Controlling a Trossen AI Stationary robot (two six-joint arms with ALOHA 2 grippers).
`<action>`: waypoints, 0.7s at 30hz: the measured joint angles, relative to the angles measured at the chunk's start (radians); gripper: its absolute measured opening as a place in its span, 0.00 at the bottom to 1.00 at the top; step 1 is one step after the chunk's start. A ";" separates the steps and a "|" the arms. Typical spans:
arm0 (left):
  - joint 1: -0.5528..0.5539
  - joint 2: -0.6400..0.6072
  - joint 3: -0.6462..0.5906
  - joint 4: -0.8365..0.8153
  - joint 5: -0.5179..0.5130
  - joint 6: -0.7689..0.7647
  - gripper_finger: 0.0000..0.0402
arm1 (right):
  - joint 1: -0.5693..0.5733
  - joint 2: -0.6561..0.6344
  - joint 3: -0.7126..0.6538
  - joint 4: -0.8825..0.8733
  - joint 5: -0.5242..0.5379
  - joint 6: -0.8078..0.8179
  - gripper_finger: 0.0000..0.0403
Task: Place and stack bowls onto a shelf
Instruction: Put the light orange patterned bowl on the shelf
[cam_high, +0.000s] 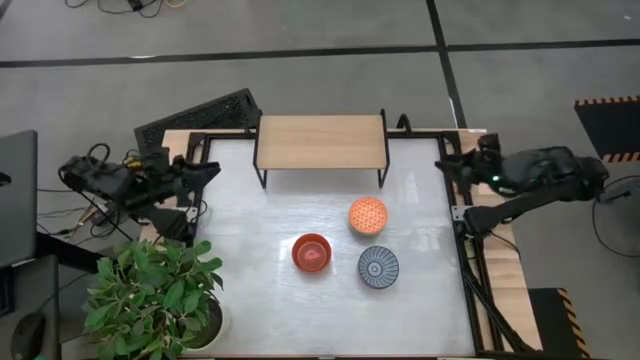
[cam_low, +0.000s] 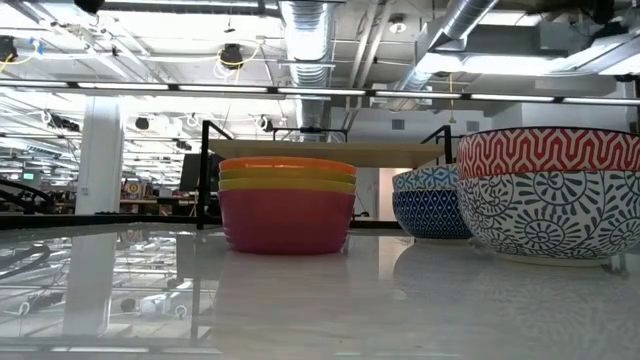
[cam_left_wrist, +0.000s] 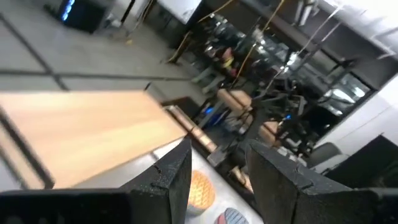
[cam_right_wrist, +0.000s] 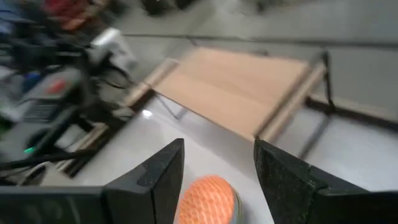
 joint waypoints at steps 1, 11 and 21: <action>0.000 0.000 0.000 -0.023 0.001 -0.024 0.34 | -0.008 0.021 0.000 -0.035 -0.001 0.073 0.55; 0.000 0.005 -0.010 -0.124 -0.013 -0.123 0.34 | -0.062 0.249 -0.001 -0.412 -0.212 0.531 0.52; 0.000 0.007 -0.010 -0.125 0.002 -0.124 0.34 | -0.061 0.466 -0.001 -0.286 -0.337 0.487 0.51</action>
